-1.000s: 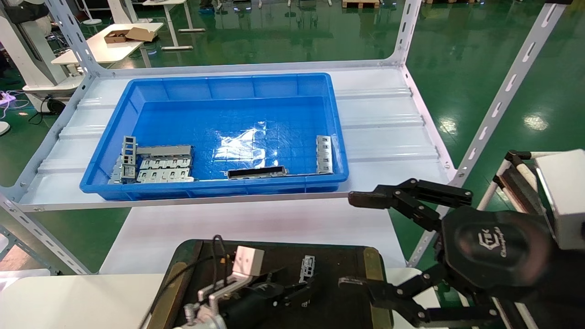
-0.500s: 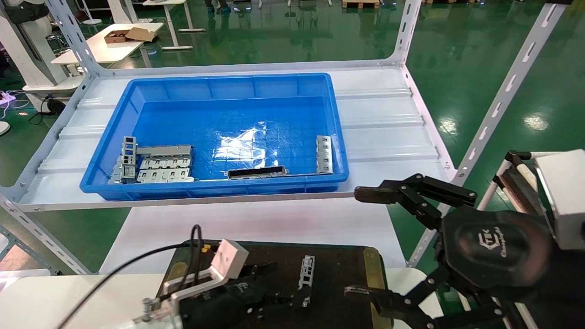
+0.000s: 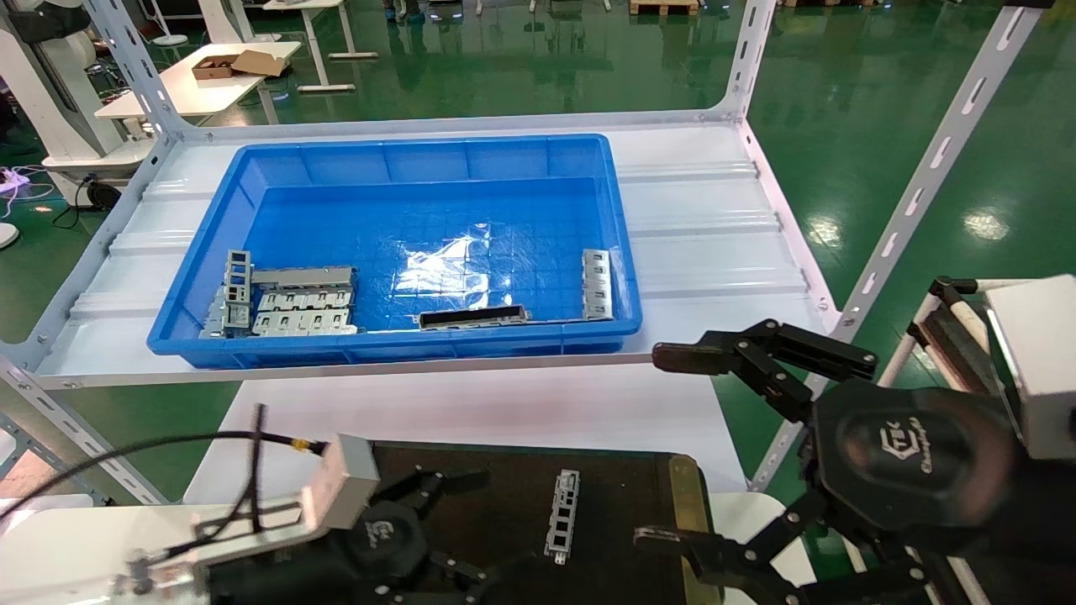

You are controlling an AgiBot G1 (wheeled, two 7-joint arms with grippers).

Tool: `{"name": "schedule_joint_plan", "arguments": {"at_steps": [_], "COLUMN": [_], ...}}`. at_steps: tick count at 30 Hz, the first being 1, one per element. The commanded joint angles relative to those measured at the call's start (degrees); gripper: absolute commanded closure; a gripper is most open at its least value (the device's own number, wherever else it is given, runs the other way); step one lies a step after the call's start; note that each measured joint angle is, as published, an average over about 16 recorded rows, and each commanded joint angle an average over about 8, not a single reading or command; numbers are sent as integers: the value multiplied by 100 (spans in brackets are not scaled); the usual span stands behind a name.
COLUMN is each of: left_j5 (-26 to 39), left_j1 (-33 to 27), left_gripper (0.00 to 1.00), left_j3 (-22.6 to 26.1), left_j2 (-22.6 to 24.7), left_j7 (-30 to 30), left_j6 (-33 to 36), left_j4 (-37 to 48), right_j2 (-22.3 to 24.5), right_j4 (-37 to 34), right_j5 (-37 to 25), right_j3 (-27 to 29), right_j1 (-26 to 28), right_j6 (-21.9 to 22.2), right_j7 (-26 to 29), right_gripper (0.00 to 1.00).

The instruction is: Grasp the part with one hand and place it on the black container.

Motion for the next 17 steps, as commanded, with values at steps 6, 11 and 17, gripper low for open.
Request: {"name": "schedule_joint_plan", "arguments": {"at_steps": [6,11,17], "left_j5": [-330,-487,-602], "left_j1": [-155,-297,-422], "left_gripper": [0,0,0], "left_j3": [-276,-415,-535], "left_j2": [-319,-578,-825], "left_j7": [229,193,150], "left_j6": [638,911,1109], "left_j4": [-4,-203,-354], "right_j2": [0,0,0], "right_j4": [0,0,0], "right_j5": [0,0,0], "right_j3": [0,0,0], "right_j1": [0,0,0], "right_j6": [0,0,0], "right_j7": [0,0,0], "right_gripper": [0,0,0]}}
